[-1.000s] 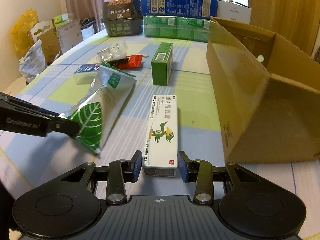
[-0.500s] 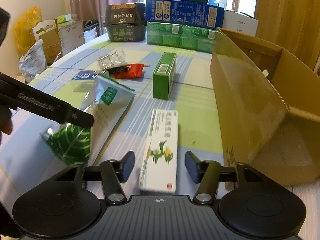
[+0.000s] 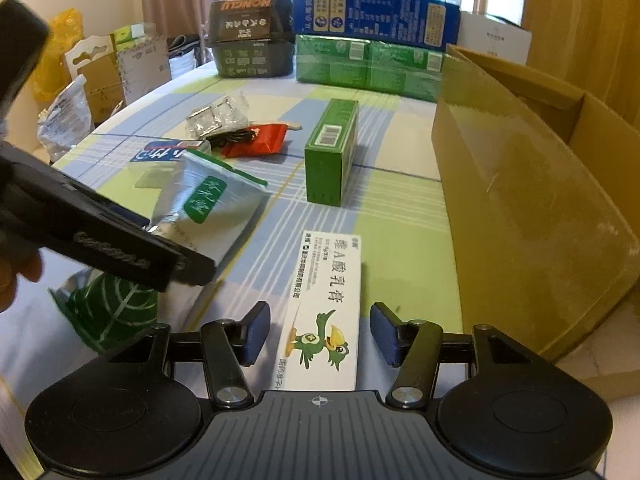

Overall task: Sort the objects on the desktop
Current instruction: 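Grasp the white ointment box with the right tool while the left tool grasps the foil pouch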

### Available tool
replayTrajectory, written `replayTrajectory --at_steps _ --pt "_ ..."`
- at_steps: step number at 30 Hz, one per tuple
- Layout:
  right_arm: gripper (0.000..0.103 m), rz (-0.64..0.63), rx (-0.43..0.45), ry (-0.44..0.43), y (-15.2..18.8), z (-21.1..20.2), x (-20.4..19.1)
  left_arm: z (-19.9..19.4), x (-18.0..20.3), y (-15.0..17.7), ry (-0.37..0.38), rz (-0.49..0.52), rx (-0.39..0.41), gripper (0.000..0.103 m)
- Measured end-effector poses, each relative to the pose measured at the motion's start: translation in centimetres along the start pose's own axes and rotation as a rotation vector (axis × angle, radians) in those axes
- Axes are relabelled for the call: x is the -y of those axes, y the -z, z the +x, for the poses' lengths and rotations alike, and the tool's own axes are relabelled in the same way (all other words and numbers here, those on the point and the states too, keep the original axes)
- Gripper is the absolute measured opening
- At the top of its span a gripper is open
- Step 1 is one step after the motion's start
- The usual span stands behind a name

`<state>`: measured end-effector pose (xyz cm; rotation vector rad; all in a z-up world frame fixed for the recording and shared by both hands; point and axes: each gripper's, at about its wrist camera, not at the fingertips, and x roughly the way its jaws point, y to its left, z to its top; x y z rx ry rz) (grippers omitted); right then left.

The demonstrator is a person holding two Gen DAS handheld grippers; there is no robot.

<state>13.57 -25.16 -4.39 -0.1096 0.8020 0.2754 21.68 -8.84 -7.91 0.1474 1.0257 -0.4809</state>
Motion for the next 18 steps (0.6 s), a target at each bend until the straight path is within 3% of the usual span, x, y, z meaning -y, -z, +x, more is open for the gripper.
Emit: replayTrajectory --at_steps 2,9,18 --pt "0.036 0.019 -0.005 0.003 0.2 -0.2 0.2 -0.6 0.4 0.6 0.0 0.019 -0.007 0.053" --pt "0.036 0.058 -0.023 -0.001 1.6 -1.9 0.3 -3.1 1.9 4.2 0.039 0.053 -0.027 0.052" --pt "0.038 0.036 -0.007 0.006 1.2 -1.6 -0.2 -2.4 1.9 4.3 0.007 0.038 -0.045 0.068"
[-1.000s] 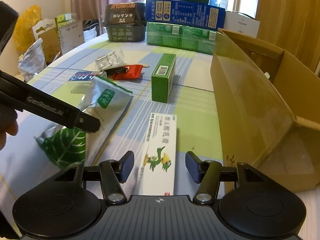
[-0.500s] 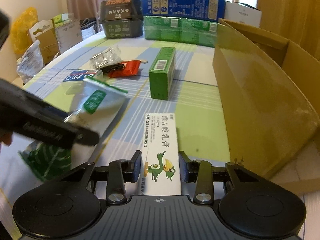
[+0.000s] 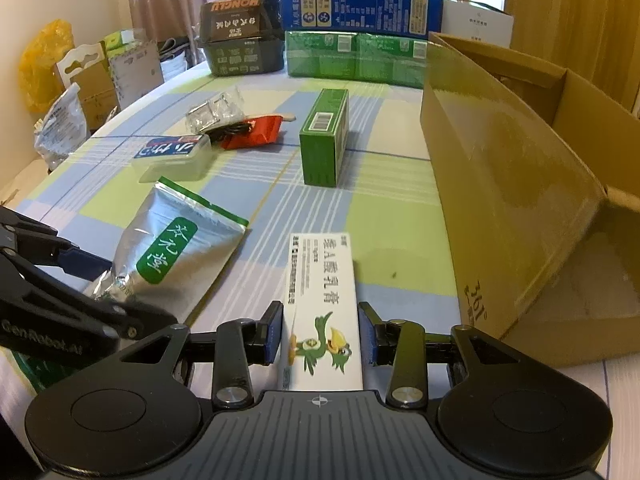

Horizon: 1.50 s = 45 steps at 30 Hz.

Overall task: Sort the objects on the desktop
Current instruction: 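Grasp the white ointment box with the right tool while the left tool grasps the foil pouch, then carry the pouch and ointment box into the cardboard box and release them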

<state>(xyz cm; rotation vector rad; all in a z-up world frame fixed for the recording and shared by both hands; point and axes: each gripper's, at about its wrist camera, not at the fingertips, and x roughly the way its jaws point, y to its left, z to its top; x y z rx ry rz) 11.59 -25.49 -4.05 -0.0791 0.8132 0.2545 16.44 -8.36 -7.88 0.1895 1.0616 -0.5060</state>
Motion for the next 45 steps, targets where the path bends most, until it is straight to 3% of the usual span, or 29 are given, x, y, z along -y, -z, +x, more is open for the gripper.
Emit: replayTrajectory --at_steps 5,9,12,16,32,39,45 --pt "0.042 -0.017 -0.01 0.003 0.2 0.6 -0.1 0.4 0.9 0.1 -0.044 0.059 0.001 0.071" --pt "0.042 -0.017 -0.012 0.003 0.4 0.6 0.0 0.1 1.1 0.3 -0.027 0.066 0.011 0.055" --pt "0.036 -0.011 -0.014 0.006 0.4 0.5 0.0 -0.2 1.1 0.3 -0.024 0.059 0.016 0.049" --pt "0.035 -0.003 -0.016 0.003 0.4 0.1 0.1 -1.0 0.9 0.6 -0.015 0.044 0.022 0.044" --pt "0.035 0.027 0.086 0.001 -0.2 -7.5 -1.0 -7.2 1.8 1.2 0.021 0.041 0.065 0.044" --pt "0.035 0.047 0.172 0.014 -1.7 -11.9 -0.2 -10.6 4.4 -0.8 0.035 0.072 0.117 0.044" --pt "0.035 0.057 0.244 0.057 -4.3 -15.5 2.8 -12.8 7.9 -4.3 0.064 0.098 0.179 0.044"
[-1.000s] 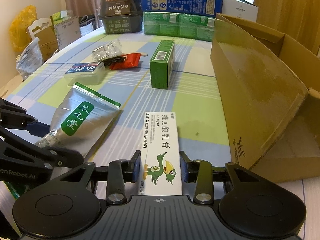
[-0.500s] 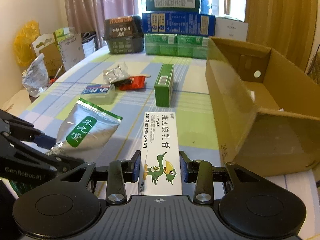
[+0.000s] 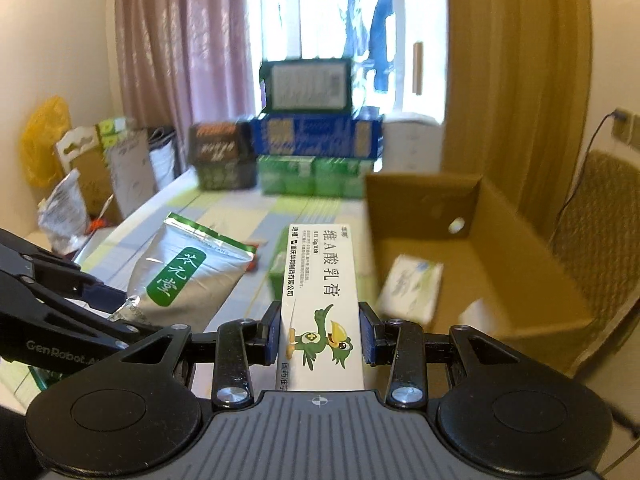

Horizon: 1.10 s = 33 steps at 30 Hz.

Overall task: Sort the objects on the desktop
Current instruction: 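Carry the pouch and ointment box into the cardboard box and release them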

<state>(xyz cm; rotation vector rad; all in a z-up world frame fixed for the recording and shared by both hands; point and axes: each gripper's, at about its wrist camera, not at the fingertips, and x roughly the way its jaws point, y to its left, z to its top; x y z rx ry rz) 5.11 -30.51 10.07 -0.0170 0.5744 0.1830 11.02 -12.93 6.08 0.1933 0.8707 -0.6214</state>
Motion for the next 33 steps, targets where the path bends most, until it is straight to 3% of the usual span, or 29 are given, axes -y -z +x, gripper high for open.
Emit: replayTrajectory --at_steps 6,16,33 --pt "0.035 0.055 0.013 0.051 -3.0 -0.4 5.6 0.6 3.8 -5.0 0.042 0.024 0.045 0.044" --pt "0.035 0.056 0.008 0.143 -4.9 1.2 13.1 5.4 7.8 -11.0 0.093 0.029 0.061 0.044" --pt "0.035 0.12 -0.031 0.121 -5.4 6.5 18.5 12.8 9.7 -14.6 0.09 -0.013 0.025 0.044"
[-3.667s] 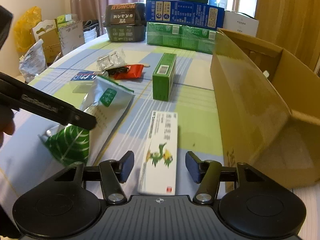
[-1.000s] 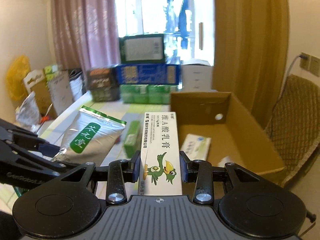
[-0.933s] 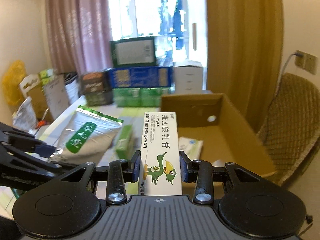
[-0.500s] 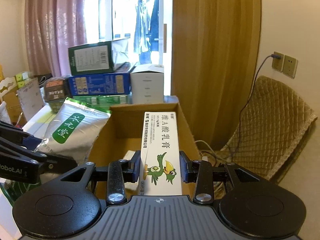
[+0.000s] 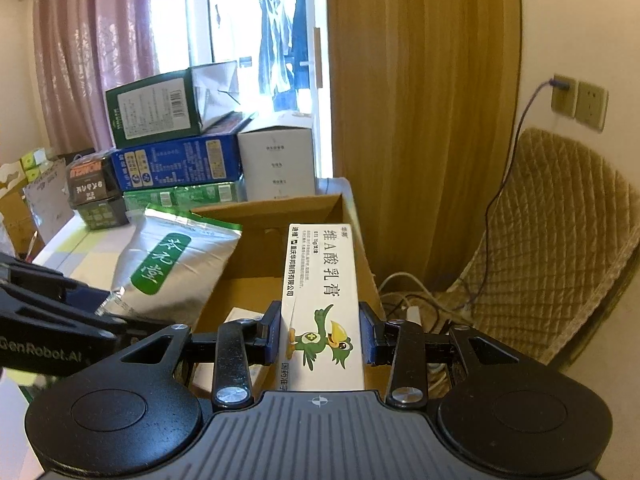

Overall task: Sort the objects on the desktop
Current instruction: 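Carry the pouch and ointment box into the cardboard box and release them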

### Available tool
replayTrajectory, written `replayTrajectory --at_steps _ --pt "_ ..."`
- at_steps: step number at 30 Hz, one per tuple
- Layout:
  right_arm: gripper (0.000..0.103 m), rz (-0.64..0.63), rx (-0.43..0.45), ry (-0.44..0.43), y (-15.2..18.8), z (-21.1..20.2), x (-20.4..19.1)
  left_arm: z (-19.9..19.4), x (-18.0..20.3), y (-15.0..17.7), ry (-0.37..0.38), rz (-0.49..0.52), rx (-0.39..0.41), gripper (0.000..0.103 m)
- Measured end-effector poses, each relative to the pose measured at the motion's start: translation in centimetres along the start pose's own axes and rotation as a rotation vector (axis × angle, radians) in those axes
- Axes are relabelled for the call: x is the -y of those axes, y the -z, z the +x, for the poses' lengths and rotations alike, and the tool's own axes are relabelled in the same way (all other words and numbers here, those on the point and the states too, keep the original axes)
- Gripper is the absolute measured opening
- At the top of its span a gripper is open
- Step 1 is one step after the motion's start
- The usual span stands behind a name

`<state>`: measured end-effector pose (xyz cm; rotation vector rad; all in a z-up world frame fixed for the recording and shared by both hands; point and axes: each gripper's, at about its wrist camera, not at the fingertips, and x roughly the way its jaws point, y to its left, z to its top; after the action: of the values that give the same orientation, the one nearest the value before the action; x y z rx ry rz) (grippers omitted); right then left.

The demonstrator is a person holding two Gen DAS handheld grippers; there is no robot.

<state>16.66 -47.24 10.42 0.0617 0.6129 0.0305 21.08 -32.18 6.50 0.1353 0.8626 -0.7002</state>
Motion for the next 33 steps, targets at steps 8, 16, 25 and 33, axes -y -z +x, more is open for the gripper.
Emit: replayTrajectory --at_steps 8,16,25,33 --pt "0.035 0.024 -0.026 0.005 0.9 1.0 1.0 1.5 0.1 0.2 -0.013 0.021 0.009 0.046" --pt "0.035 0.027 -0.038 -0.006 1.3 1.1 0.7 -0.7 -0.7 1.2 -0.031 0.004 0.05 0.047" --pt "0.045 0.057 -0.015 -0.069 0.6 0.8 -0.4 -2.4 -1.9 2.1 -0.044 -0.013 0.062 0.053" --pt "0.052 0.057 0.004 -0.04 0.9 -1.3 -0.6 -3.8 -2.4 3.4 -0.049 -0.02 0.068 0.057"
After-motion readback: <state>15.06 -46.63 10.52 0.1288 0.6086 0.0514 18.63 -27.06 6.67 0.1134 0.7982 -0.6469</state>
